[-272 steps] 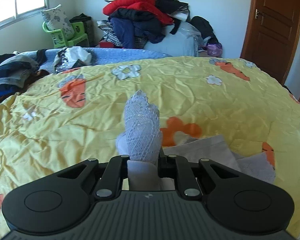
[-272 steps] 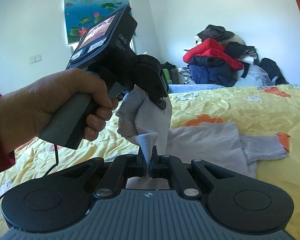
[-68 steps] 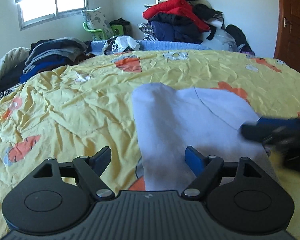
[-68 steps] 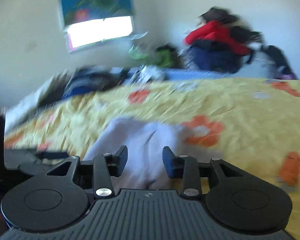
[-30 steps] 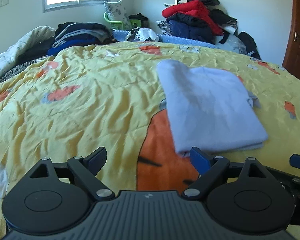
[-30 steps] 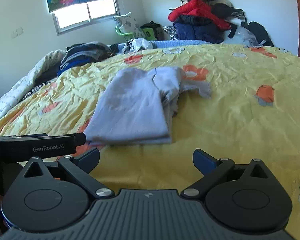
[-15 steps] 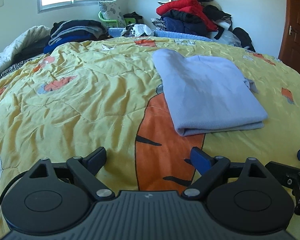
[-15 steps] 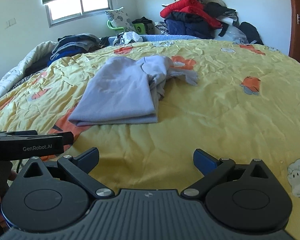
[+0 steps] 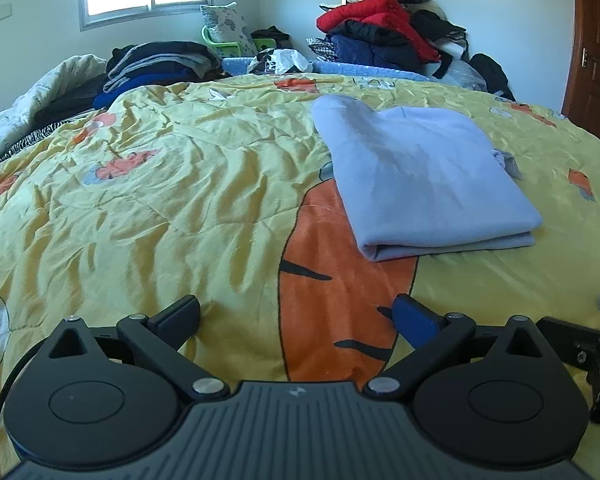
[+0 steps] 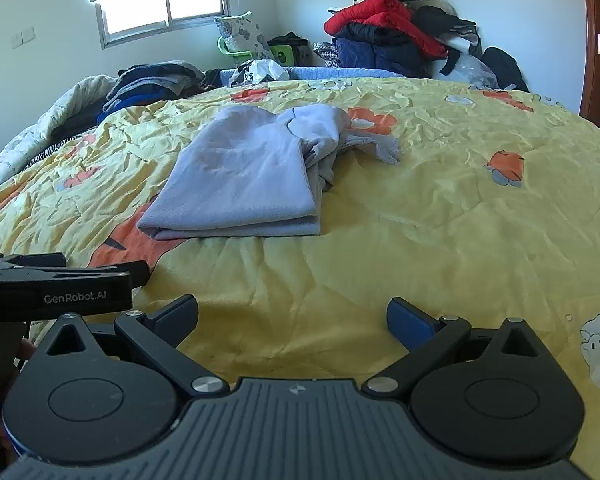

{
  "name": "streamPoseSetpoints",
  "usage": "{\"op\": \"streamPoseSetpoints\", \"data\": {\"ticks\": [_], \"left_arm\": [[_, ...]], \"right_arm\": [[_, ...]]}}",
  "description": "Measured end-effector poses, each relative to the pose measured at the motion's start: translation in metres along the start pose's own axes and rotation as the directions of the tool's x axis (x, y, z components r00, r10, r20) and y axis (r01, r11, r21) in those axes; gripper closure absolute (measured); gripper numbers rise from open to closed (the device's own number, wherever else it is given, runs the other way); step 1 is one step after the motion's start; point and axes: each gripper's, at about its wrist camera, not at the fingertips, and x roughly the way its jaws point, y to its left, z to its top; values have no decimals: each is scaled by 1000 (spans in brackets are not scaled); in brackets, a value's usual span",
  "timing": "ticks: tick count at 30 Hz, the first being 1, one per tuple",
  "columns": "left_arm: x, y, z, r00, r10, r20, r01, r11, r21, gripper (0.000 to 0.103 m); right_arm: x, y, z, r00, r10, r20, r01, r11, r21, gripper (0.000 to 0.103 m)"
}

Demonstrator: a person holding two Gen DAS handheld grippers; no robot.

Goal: Fold small clothes

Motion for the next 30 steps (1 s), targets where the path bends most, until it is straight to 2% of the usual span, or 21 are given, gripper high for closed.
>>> {"op": "streamPoseSetpoints", "data": {"ticks": [11,30], "left_arm": [[0,1,-1,1000,11,2,-11,1000,-5,0],[0,2,-3,1000,10,2,-10,1000,-7,0]], "right_arm": [[4,-14,0,999,-42,8,42,999,20,2],[8,-12,-3,999,-54,2,54,998,-15,1]]}}
